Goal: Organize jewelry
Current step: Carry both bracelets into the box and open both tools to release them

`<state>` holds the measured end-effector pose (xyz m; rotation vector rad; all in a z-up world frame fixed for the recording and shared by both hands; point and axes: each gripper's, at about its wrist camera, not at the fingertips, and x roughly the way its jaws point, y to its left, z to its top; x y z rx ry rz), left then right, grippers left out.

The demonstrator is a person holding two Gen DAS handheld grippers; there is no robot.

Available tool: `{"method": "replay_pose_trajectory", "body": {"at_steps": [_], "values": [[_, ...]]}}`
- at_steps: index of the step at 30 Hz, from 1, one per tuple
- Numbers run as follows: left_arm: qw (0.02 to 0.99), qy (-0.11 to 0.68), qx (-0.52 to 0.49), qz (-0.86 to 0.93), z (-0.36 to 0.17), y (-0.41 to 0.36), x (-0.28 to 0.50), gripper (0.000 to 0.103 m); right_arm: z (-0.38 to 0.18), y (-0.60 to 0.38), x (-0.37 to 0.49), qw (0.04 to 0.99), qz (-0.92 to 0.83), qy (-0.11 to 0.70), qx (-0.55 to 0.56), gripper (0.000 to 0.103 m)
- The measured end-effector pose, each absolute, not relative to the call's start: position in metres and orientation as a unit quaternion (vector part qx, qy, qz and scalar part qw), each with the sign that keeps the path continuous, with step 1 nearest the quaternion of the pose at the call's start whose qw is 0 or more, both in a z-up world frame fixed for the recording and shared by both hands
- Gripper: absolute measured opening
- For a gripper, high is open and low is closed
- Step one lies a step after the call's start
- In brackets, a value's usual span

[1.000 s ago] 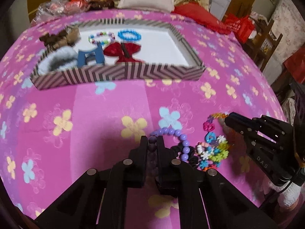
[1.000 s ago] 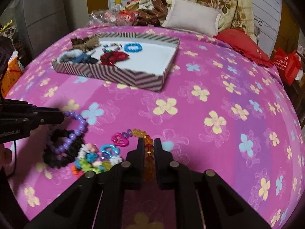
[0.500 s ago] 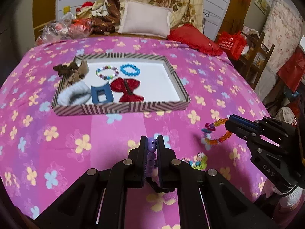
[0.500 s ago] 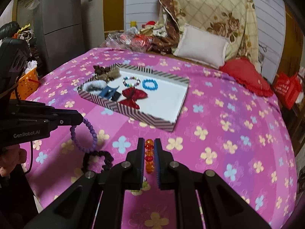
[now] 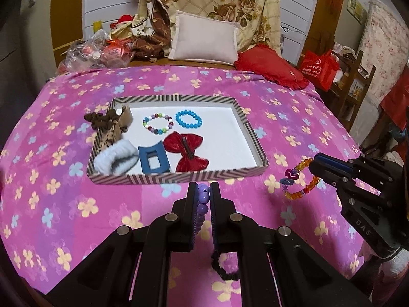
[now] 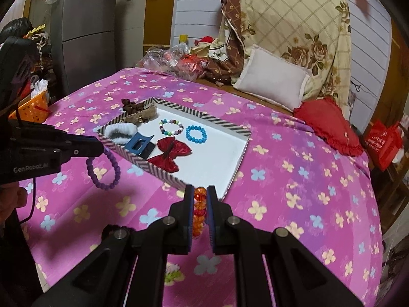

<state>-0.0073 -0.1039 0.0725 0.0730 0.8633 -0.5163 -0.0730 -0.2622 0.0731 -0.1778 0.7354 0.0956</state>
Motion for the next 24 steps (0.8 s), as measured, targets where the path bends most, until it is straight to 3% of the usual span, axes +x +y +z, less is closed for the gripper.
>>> {"method": "replay_pose_trajectory", "body": {"at_steps": [13,24], "values": [[0.879,0.408,0.029,-0.246,0.076,-0.146,0.035,0.012,0.074,-0.287,0.012,0.92,0.049,0.384,-0.067,0.009],[0.857,0.462,0.018,-0.226,0.025,-0.191,0.096,0.012,0.044,-0.309,0.109,0.909,0.065,0.411,-0.026,0.009]]}}
